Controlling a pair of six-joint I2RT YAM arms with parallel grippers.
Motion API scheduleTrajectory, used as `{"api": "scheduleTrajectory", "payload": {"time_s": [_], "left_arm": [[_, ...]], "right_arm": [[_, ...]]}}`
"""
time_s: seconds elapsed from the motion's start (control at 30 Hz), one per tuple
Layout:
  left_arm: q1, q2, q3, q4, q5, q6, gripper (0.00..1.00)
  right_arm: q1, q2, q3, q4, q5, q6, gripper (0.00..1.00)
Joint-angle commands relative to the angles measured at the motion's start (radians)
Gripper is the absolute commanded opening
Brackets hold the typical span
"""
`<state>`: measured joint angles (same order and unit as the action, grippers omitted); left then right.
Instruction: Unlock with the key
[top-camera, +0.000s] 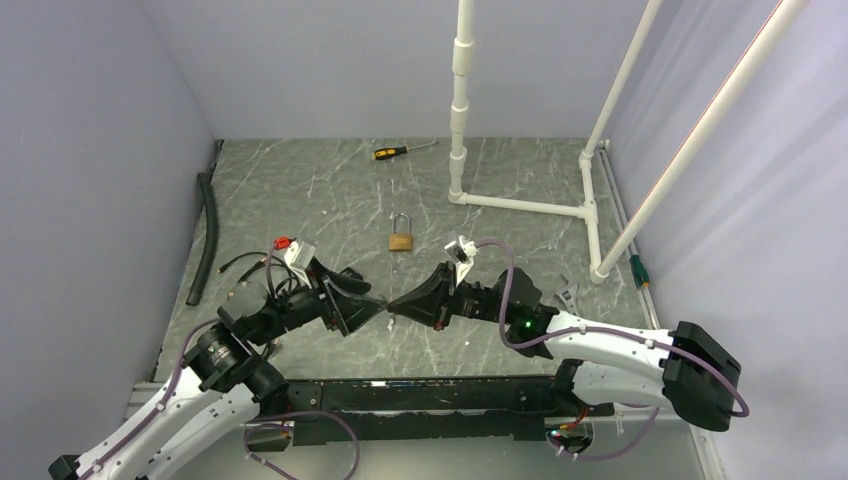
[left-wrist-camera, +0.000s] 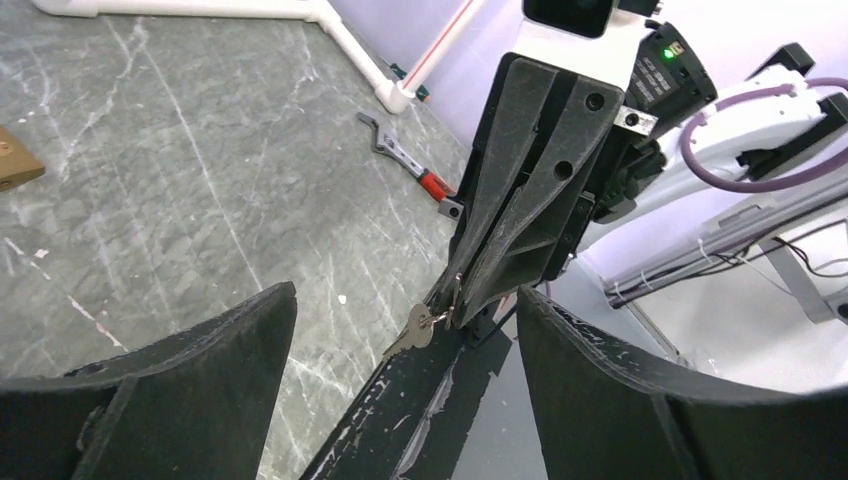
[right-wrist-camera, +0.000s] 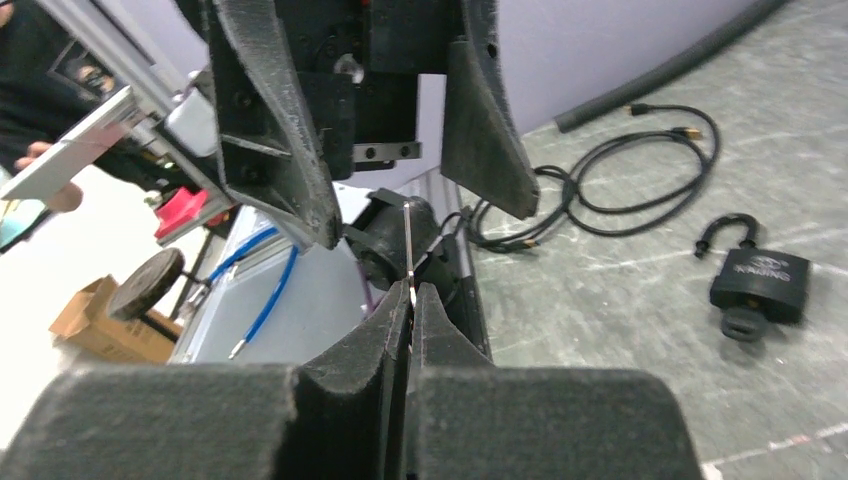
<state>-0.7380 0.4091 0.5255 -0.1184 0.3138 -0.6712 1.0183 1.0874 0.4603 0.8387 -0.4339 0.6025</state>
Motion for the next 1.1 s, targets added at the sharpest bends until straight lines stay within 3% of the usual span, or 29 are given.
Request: {"api": "scheduleTrajectory", "payload": {"time_s": [0.0,0.2,0.3,0.5,0.67,0.8,0.93,1.07], "left_arm": [[0.003,-0.006,0.005,-0.052,-0.092,0.013,0.86],[0.002,0.133,0.097,-0.269,-0.3,0.054,0.86],[0.003,0.267,0.133,-0.311,-0.376,0.083,0.86],[0.002,0.583,0.199,-0.252,-0.395,0.123,0.87],[0.003,0.799,0.343,-0.303,-0.49,0.166,0.98],[0.003,0.988,0.49,-0.363,-0.545,0.211,0.99],[0.009,1.164,0.638,-0.392,-0.541,0.256,0.99],[0.063,1.303,0.76,-0.393,-0.447,0.288,0.98]], "right_arm": [[0.003,-0.063,0.0,-0.13,0.151,-0.03,0.0],[-0.002,-0.212,-0.091,-0.3,0.492,0.036,0.0],[-0.006,-0.279,-0.114,-0.377,0.582,0.067,0.0],[-0.02,-0.379,-0.145,-0.48,0.666,0.126,0.0],[-0.026,-0.472,-0.168,-0.562,0.73,0.147,0.0],[-0.027,-0.516,-0.169,-0.628,0.761,0.157,0.0],[-0.029,-0.543,-0.172,-0.679,0.795,0.164,0.0],[-0.029,-0.592,-0.192,-0.682,0.783,0.14,0.0]]}}
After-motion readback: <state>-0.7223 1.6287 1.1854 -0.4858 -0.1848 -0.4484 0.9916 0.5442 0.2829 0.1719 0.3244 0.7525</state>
